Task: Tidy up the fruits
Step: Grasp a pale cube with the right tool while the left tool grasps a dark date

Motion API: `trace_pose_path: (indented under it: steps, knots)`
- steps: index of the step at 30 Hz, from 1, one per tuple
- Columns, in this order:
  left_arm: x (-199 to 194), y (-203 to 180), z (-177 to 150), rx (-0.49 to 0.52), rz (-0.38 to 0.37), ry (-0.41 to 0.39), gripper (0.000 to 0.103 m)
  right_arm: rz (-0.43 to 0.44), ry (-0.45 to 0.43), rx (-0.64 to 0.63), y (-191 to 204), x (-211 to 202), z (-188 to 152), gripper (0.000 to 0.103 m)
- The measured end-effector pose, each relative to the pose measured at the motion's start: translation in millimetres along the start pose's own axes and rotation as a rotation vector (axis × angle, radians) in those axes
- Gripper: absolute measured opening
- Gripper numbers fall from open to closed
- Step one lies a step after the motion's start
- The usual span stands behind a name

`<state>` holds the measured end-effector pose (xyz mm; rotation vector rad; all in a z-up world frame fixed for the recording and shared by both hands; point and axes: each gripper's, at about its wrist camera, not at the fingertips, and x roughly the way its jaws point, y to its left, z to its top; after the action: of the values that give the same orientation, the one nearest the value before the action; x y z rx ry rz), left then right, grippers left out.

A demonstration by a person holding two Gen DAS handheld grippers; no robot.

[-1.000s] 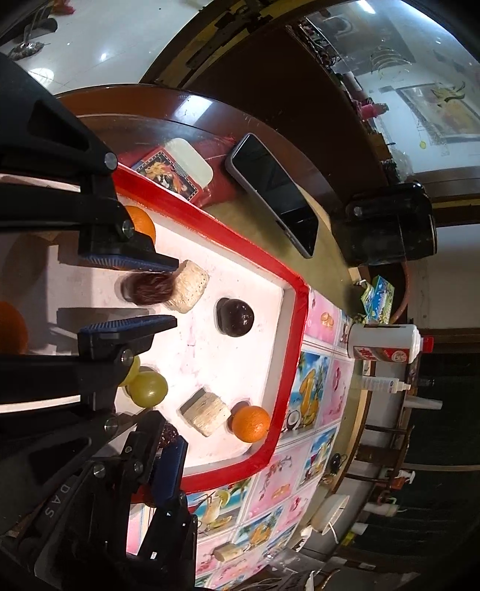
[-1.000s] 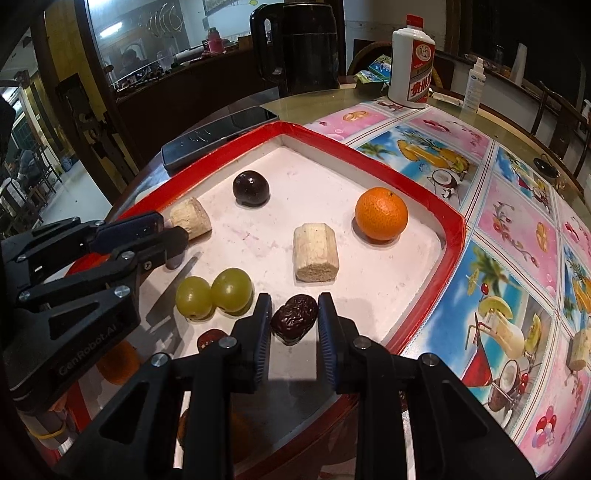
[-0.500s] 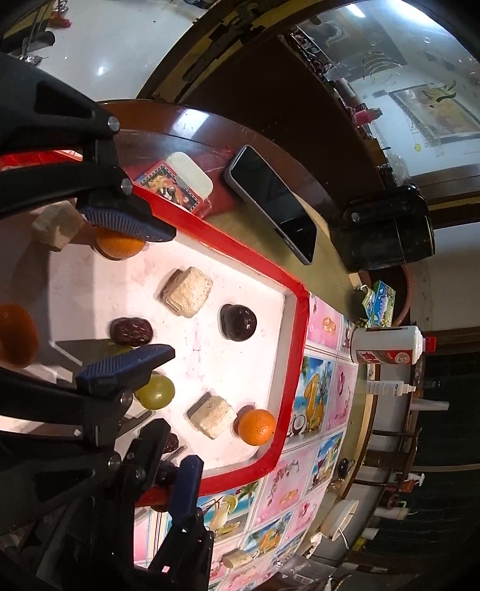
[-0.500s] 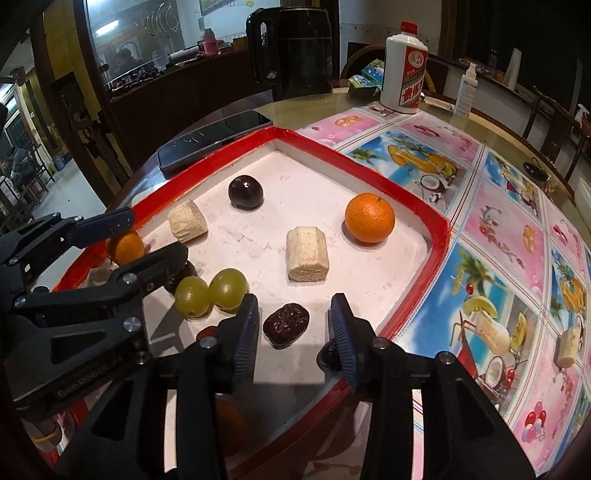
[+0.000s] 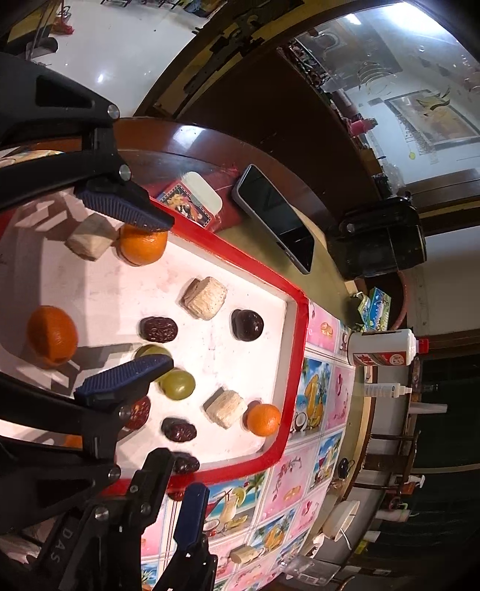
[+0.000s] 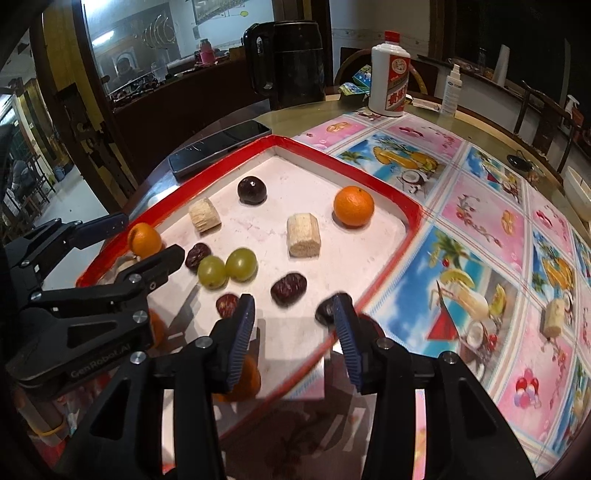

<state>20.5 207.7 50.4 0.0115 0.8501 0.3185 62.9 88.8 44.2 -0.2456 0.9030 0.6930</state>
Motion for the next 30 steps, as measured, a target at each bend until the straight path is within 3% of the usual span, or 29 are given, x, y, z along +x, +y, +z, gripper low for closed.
trace_pose_path:
  steps: [11, 19, 25, 30]
  knots:
    - [-30, -31, -12, -0.007, -0.043, -0.019, 0.07, -0.026, 0.014, 0.114, -57, -49, -65, 0.052]
    - [-48, -103, -12, 0.074, -0.134, -0.028, 0.07, -0.092, 0.012, 0.21, -121, -76, -106, 0.052]
    - [-50, -147, -18, 0.075, -0.188, 0.001, 0.07, -0.135, -0.035, 0.334, -192, -95, -116, 0.052]
    - [-41, -167, -17, 0.033, -0.182, 0.042, 0.07, -0.13, -0.062, 0.354, -231, -89, -94, 0.052]
